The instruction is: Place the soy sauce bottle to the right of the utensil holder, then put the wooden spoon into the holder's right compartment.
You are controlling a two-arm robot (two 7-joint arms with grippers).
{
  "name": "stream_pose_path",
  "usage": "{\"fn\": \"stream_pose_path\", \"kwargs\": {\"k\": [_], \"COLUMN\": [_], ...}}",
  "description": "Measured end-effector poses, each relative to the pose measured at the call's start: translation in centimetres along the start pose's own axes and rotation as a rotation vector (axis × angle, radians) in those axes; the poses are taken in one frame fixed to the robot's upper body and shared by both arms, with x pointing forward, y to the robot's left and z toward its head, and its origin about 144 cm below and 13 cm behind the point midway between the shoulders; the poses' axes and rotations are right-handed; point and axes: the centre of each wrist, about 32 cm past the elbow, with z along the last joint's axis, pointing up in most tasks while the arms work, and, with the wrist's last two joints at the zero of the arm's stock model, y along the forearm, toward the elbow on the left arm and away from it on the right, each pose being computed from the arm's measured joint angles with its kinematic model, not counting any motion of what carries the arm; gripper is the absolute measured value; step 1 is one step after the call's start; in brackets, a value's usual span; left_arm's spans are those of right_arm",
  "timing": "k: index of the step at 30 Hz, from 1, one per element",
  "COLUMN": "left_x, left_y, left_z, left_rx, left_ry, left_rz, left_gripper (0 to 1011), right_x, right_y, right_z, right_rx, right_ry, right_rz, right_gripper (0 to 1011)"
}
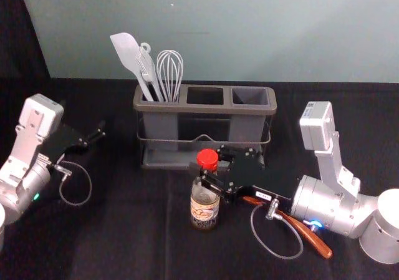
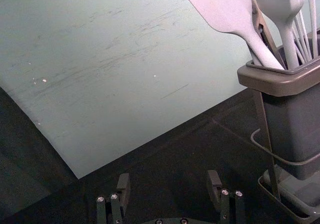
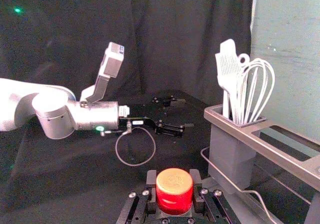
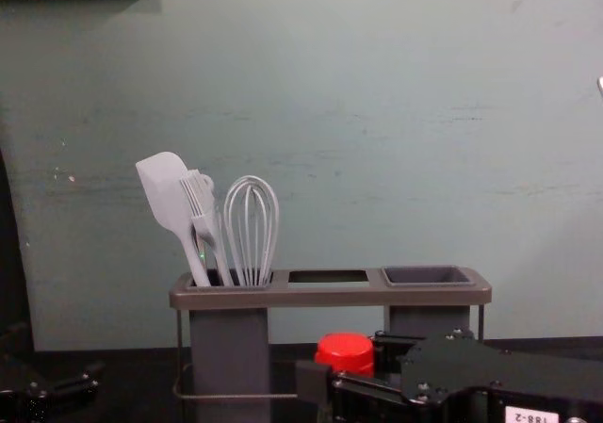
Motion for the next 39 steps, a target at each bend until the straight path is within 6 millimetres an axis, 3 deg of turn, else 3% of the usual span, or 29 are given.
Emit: {"fn": "stream_pose_path", "kwargs": {"k": [3, 39], "left_x": [0.0, 0.0], "left_y": [0.0, 0.0], "left_z": [0.0, 0.0], "left_rx": [0.0, 0.0], "left_ry": [0.0, 0.0], "left_rz": [0.0, 0.0], "left_gripper": [1005, 1005], "right_x": [0.0, -0.18], "right_y": [0.0, -0.32], "right_z": [0.0, 0.3], "right_rx": [0.0, 0.017], "right_ry": [0.0, -0.018], "right_rz": [0.0, 0.009], "right_gripper": [382, 383]}}
